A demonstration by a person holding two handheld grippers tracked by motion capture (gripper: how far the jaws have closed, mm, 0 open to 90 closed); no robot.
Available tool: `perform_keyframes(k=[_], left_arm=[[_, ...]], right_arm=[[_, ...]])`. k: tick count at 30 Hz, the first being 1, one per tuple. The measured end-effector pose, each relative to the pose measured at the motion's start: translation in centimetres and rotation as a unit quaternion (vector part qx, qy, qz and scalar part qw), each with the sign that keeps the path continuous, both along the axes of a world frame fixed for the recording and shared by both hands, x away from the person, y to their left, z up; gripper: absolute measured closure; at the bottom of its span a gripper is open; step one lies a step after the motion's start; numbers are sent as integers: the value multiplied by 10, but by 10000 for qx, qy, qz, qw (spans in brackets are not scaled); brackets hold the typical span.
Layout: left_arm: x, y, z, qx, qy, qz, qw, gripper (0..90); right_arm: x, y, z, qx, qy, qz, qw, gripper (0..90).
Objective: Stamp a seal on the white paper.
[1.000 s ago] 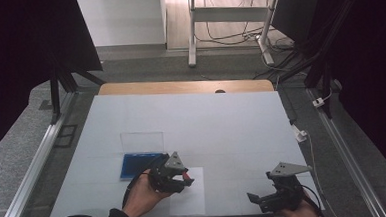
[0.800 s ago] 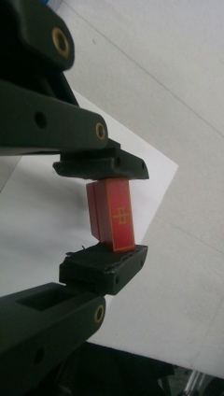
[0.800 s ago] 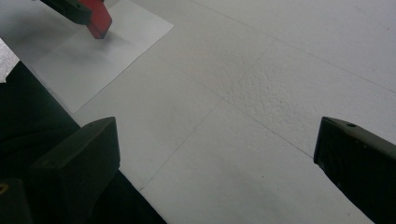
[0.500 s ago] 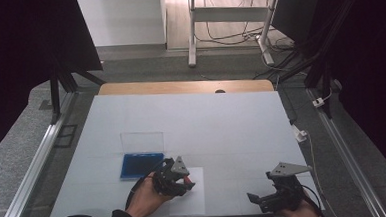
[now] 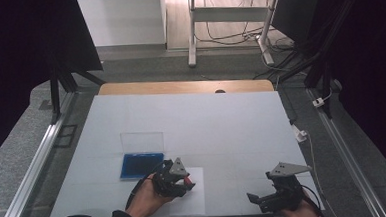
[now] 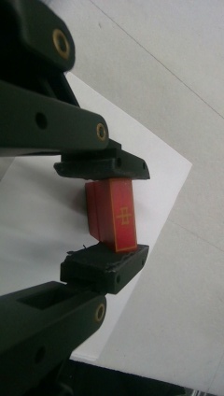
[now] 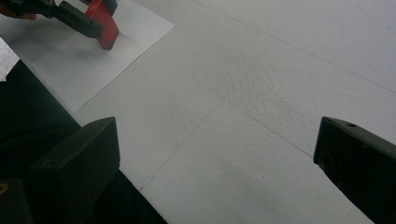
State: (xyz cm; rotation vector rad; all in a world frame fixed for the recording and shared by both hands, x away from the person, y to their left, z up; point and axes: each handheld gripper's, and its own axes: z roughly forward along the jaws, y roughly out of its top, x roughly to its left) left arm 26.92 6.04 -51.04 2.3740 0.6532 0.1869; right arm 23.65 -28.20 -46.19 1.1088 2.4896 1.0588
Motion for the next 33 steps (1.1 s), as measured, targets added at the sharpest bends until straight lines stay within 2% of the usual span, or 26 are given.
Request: perform_keyframes(k=[9, 21, 28, 31, 33], left_arm=[[-7, -5, 0, 175, -224, 50, 9996, 585], [2, 2, -2, -112, 65, -2, 9999, 585], [-4, -3, 0, 117, -132, 35, 9998, 585], [-6, -4, 0, 138, -177, 61, 9997, 585], [-4, -3, -1, 92, -123, 44, 9999, 586]], right_arm=[[0, 0, 0, -20, 10, -3, 10000, 3], [0, 0, 0, -21, 0, -2, 10000, 3], [0, 1, 0, -30, 7, 3, 10000, 3], [0, 1, 0, -36, 3, 2, 10000, 3], [0, 1, 0, -38, 1, 4, 10000, 3]])
